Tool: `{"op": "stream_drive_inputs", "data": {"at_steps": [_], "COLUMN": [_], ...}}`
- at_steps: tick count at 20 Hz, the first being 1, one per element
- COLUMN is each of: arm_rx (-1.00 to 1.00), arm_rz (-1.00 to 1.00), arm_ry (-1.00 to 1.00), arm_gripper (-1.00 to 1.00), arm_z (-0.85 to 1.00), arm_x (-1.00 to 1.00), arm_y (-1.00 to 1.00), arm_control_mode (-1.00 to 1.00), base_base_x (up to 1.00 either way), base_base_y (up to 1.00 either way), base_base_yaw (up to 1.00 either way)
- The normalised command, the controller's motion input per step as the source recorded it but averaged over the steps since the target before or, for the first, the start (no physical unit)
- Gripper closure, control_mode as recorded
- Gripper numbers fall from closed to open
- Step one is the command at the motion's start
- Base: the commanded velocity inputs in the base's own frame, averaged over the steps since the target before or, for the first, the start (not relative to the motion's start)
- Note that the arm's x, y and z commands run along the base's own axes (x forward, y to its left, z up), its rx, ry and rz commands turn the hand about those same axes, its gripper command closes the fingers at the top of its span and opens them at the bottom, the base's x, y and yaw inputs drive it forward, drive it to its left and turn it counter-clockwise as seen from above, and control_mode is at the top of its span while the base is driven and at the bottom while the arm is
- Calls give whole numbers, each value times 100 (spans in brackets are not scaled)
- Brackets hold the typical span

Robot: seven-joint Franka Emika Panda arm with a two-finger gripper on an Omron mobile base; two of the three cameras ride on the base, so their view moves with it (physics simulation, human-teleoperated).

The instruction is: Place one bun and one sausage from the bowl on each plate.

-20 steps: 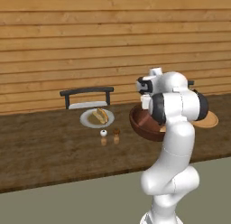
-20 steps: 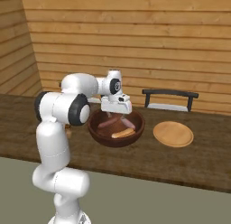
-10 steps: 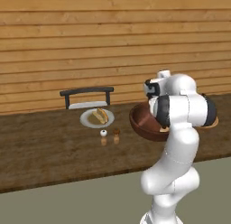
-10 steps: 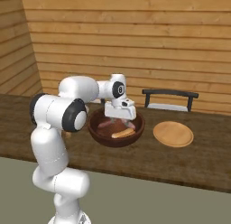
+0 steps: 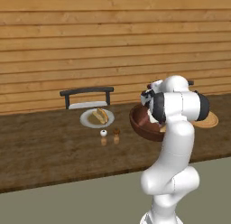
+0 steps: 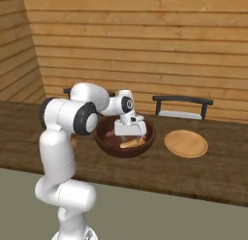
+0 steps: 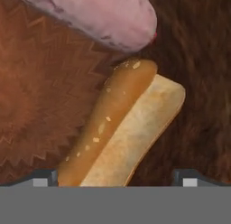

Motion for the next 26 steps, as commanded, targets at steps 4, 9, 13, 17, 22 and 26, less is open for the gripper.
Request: {"op": "stream_drive_inputs", "data": {"at_steps": [4,9,13,17,22,26], "arm_rx": [3,10,5,1,0,0], "arm_rz": [-3,-1,-5,-1,-1,0], "arm_ry": [4,0,-4,-10,1,9], "arm_gripper": [-100,-100,-100,-100,100,100], "arm_z": [-37,-7,-24,-48,-11,-10], "arm_x": [0,-9,-51,-25,0,0], "arm_y": [-17,0,-19,0,0,0], "arm_control_mode": [-100,-100,-100,-100,-100,-100], "base_base_x": [0,0,0,0,0,0], "base_base_y": [0,0,0,0,0,0], "base_base_yaw": [0,0,0,0,0,0]}}
